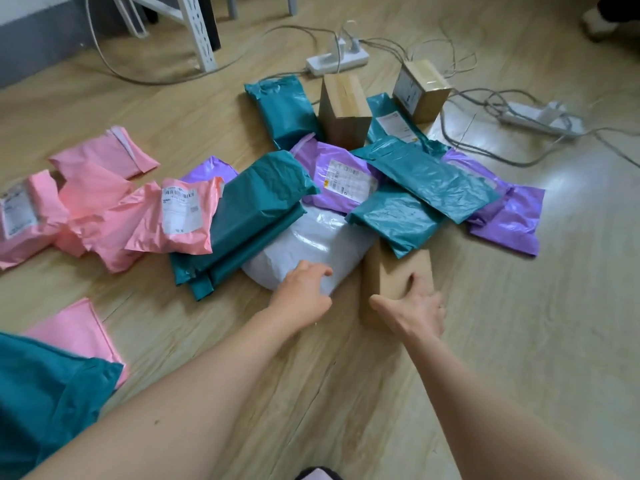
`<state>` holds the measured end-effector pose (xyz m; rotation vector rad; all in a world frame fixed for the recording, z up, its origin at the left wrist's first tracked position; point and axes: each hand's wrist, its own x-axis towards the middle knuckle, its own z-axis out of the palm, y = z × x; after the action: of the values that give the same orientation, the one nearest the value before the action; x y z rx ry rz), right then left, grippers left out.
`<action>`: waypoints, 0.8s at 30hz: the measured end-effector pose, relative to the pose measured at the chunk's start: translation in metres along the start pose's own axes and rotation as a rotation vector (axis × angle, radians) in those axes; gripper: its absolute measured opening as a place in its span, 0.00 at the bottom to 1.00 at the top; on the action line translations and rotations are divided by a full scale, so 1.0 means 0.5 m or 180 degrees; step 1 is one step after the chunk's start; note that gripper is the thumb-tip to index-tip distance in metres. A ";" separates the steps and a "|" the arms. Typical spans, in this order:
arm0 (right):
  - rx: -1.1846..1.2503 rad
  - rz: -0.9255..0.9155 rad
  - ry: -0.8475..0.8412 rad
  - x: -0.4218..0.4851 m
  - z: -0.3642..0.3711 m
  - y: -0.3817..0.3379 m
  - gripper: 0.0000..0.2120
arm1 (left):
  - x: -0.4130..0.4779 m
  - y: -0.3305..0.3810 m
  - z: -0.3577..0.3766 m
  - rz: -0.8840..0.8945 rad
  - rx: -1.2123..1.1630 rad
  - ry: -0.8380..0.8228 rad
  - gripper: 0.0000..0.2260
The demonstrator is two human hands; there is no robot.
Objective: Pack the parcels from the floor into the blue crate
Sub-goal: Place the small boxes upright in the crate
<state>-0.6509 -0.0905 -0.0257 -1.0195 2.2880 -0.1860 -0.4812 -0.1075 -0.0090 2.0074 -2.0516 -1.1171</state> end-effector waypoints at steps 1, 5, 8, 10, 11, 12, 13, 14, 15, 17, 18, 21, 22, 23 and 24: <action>-0.0012 0.0005 -0.0051 -0.010 -0.006 0.004 0.41 | -0.014 -0.010 -0.007 -0.0106 -0.0039 0.0032 0.21; 0.0082 -0.0090 -0.0376 -0.087 -0.034 -0.004 0.30 | -0.086 -0.022 -0.049 -0.0361 -0.0196 0.0222 0.21; 0.0280 -0.0264 -0.0729 -0.140 -0.060 -0.031 0.26 | -0.136 -0.017 -0.089 -0.0433 -0.0251 0.0347 0.22; 0.0388 -0.0388 -0.0919 -0.167 -0.082 -0.057 0.22 | -0.171 -0.015 -0.119 -0.0479 -0.0310 0.0434 0.23; 0.0474 -0.0433 -0.1031 -0.185 -0.096 -0.076 0.21 | -0.189 -0.016 -0.135 -0.0505 -0.0348 0.0487 0.23; 0.0554 -0.0506 -0.1134 -0.205 -0.110 -0.097 0.22 | -0.208 -0.019 -0.151 -0.0528 -0.0387 0.0549 0.23; 0.0618 -0.0545 -0.1245 -0.223 -0.122 -0.120 0.26 | -0.227 -0.022 -0.167 -0.0567 -0.0422 0.0613 0.24; 0.0681 -0.0577 -0.1346 -0.241 -0.133 -0.143 0.31 | -0.247 -0.028 -0.184 -0.0613 -0.0457 0.0683 0.25; 0.0717 -0.0606 -0.1481 -0.263 -0.145 -0.166 0.34 | -0.268 -0.034 -0.201 -0.0678 -0.0514 0.0751 0.26; 0.0804 -0.0684 -0.1798 -0.311 -0.165 -0.212 0.29 | -0.309 -0.052 -0.238 -0.0775 -0.0712 0.0927 0.28; 0.0822 -0.0720 -0.1928 -0.334 -0.170 -0.234 0.26 | -0.332 -0.063 -0.258 -0.0798 -0.0835 0.1050 0.28; 0.0710 -0.0843 -0.2044 -0.403 -0.172 -0.296 0.26 | -0.404 -0.113 -0.325 -0.0909 -0.1263 0.1389 0.34; 0.0698 -0.0871 -0.2044 -0.430 -0.167 -0.315 0.26 | -0.429 -0.135 -0.345 -0.0959 -0.1400 0.1497 0.35; 0.0735 -0.0884 -0.2075 -0.458 -0.159 -0.333 0.26 | -0.456 -0.157 -0.363 -0.1038 -0.1539 0.1604 0.36; 0.0805 -0.0899 -0.2146 -0.486 -0.150 -0.350 0.26 | -0.481 -0.182 -0.378 -0.1134 -0.1703 0.1704 0.36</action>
<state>-0.4618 -0.0474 0.2144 -1.0663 1.4744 -0.2027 -0.2713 0.0330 0.1863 2.1068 -1.0406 -0.8995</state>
